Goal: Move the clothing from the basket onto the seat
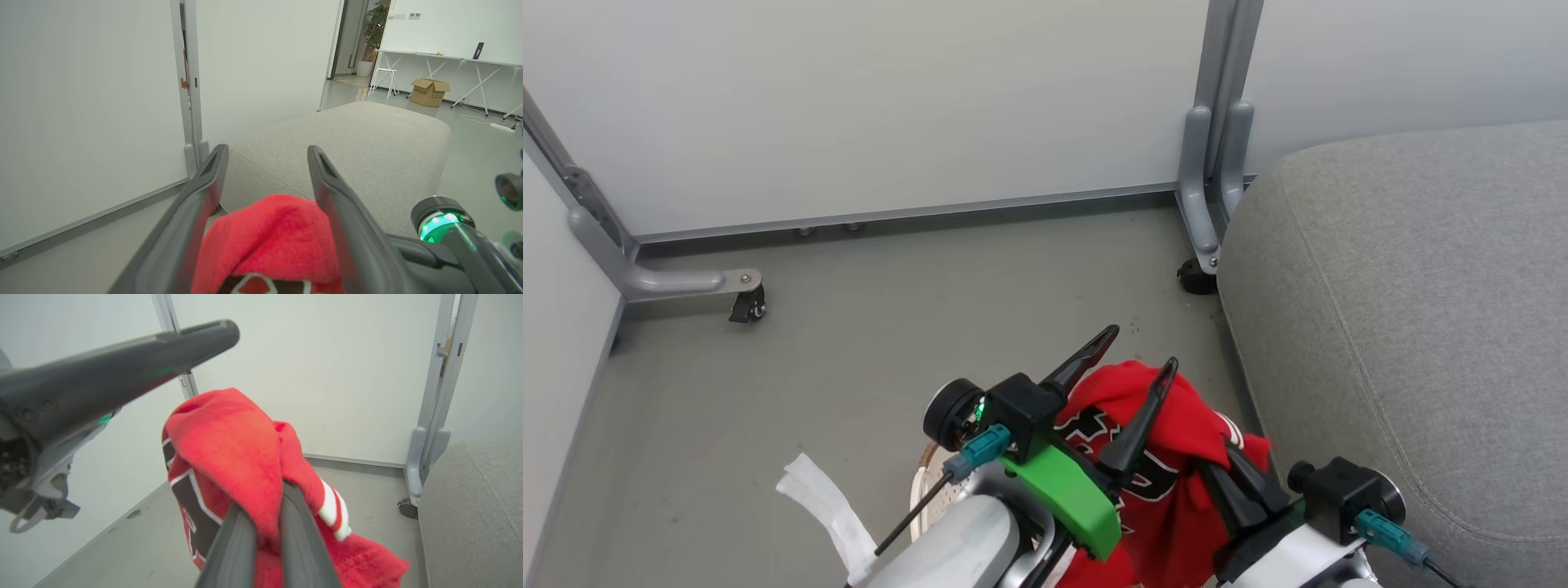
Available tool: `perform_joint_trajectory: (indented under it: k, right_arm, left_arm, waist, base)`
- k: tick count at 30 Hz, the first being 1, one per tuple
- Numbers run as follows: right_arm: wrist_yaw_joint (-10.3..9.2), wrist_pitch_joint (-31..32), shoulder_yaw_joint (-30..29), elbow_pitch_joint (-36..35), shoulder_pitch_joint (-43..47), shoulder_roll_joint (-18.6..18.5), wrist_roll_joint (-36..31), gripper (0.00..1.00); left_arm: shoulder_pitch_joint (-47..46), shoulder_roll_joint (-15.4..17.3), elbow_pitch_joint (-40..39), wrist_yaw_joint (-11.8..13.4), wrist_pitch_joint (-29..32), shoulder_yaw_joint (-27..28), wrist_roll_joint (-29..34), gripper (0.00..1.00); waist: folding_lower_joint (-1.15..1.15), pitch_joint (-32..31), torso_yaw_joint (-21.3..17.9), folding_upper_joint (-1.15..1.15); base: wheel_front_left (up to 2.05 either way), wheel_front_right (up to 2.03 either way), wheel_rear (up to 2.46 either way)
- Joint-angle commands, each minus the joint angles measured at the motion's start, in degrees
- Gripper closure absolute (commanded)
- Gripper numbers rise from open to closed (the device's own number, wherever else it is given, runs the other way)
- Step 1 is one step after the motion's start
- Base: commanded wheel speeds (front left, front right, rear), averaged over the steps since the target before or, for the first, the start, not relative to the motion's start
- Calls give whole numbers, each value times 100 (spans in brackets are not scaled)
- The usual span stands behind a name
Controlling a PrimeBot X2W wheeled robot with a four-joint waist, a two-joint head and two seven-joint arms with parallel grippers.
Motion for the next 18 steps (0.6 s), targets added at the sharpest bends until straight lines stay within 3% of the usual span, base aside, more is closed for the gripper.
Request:
perform_joint_trajectory:
  k: [1,8,18]
  right_arm:
    - [0,-17,-35,-20,-17,-20,-29,100]
    - [0,-18,-246,-63,-1,-28,-63,100]
    - [0,-17,-671,-171,45,38,-94,100]
  left_arm:
    - [-58,55,11,37,-10,-10,21,0]
    - [16,177,24,100,-25,15,35,0]
    - [143,425,-122,162,-107,107,50,0]
  waist:
    - [0,35,-55,0]
    - [0,206,-403,0]
    - [0,589,-1321,0]
  base:
    - [0,0,0]
    - [0,0,0]
    - [0,0,0]
